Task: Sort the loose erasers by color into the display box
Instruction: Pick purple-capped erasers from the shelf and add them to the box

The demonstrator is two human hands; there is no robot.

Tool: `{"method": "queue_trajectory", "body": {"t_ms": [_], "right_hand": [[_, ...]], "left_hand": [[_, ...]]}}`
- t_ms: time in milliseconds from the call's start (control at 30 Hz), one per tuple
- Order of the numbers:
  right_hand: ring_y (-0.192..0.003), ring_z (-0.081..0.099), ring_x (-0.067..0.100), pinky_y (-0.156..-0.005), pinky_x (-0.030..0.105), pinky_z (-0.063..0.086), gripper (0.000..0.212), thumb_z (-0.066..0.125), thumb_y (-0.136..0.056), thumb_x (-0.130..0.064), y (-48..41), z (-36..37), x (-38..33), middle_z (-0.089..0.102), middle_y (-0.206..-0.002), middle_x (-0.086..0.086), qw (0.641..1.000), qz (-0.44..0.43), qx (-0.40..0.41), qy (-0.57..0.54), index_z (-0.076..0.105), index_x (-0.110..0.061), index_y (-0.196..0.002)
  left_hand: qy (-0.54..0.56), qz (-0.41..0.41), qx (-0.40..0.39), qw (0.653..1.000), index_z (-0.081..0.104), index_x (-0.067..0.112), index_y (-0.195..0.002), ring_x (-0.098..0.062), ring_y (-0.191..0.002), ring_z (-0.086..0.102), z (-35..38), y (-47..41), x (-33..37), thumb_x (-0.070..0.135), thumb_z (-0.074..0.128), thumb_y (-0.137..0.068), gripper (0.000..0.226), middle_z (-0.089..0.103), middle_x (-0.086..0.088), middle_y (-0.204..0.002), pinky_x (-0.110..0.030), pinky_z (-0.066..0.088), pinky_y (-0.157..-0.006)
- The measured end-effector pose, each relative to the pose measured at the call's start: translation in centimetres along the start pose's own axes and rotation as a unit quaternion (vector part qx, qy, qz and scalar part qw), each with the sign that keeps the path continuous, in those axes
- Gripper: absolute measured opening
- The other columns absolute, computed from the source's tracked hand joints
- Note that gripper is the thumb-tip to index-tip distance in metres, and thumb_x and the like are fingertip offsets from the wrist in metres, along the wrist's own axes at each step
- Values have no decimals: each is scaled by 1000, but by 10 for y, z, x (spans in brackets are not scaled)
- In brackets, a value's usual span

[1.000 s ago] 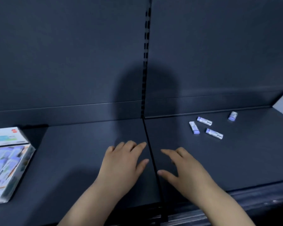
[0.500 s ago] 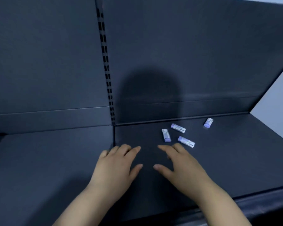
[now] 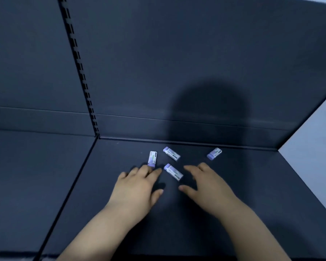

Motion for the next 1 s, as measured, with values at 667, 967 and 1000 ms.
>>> {"method": "queue_trajectory", "body": {"t_ms": [667,967,1000], "right_hand": [[-73,46,3,-63,24,39,28,53,-84,-57,-41,24,15,45,-77,-16,992,-24,112,-52,54,-33,-99],[-70,45,3,-54,17,29,27,57,-81,-56,-38,27,19,40,-66,-18,991,-21,114,-62,46,-32,-87],[-71,45,3,-56,18,30,30,58,-79,-59,-38,27,18,40,-67,-19,992,-24,111,-62,44,-34,-85]], "left_hand": [[58,-153,41,986,42,39,-131,-13,-100,55,33,-50,-38,50,36,-93,40,44,10,-115,-23,38,-69],[230,-136,97,959,67,40,-101,-4,-79,50,32,-44,-50,6,48,-85,42,39,21,-107,-9,32,-65],[236,-142,104,956,65,38,-108,-4,-81,52,31,-44,-52,7,47,-87,42,43,19,-107,-11,34,-68]]}}
Point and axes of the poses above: each hand's wrist, its own y-axis away from the middle knuckle, its own z-axis out of the palm, x = y × z, the point moved 7 cm from there along -y, towards the middle knuckle
